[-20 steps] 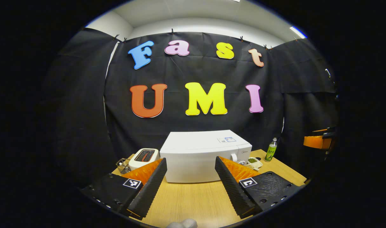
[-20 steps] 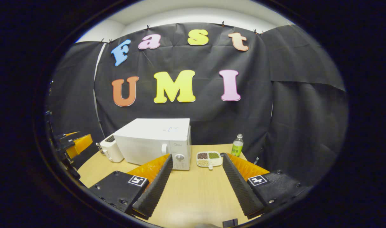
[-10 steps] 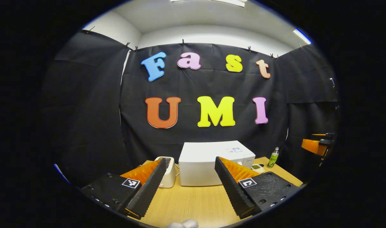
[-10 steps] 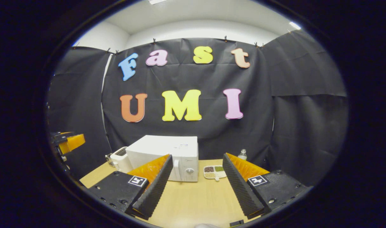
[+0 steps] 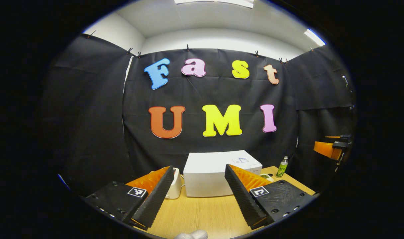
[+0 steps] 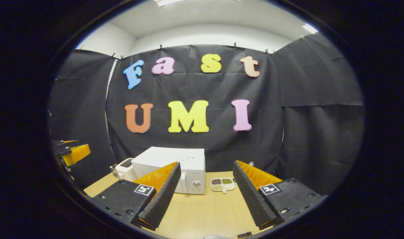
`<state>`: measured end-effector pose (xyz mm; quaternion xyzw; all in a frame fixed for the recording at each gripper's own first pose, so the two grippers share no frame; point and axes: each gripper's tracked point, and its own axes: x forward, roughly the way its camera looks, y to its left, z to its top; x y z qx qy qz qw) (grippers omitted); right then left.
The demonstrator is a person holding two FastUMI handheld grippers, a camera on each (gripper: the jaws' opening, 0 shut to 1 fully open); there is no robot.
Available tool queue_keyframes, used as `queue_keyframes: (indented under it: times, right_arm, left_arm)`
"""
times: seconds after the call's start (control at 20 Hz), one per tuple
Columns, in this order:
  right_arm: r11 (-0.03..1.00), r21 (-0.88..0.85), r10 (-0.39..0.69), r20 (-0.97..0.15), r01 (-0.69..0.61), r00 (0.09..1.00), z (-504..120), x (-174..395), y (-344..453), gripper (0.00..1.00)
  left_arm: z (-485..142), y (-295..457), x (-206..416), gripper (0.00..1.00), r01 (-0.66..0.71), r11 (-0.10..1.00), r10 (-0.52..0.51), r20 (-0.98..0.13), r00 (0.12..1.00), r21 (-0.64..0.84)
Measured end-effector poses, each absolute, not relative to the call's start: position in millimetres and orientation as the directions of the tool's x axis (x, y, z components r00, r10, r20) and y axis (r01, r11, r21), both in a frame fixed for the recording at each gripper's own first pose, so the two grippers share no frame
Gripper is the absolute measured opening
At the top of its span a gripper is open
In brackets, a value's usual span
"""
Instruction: Open the microwave oven with the left hand, put the food in, and close the microwave oven.
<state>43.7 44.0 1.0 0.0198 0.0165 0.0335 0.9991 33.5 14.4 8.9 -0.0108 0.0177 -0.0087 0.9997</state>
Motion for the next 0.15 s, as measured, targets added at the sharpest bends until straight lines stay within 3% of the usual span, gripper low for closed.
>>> queue_keyframes:
  times: [0.1, 0.15]
  right_arm:
    - [0.997, 0.042, 0.068, -0.029, -0.067, 0.997, 3.2, 42.2, 42.8, 0.92]
    - [0.997, 0.043, 0.067, -0.027, -0.066, 0.997, 4.6, 41.4, 42.2, 1.0]
  left_arm:
    - [10.6, 13.4, 33.4, 0.96, 0.017, 1.0, -0.017, -0.031, 0.999, -0.018]
    - [10.8, 12.4, 32.6, 0.97, 0.018, 1.0, -0.019, -0.031, 0.999, -0.02]
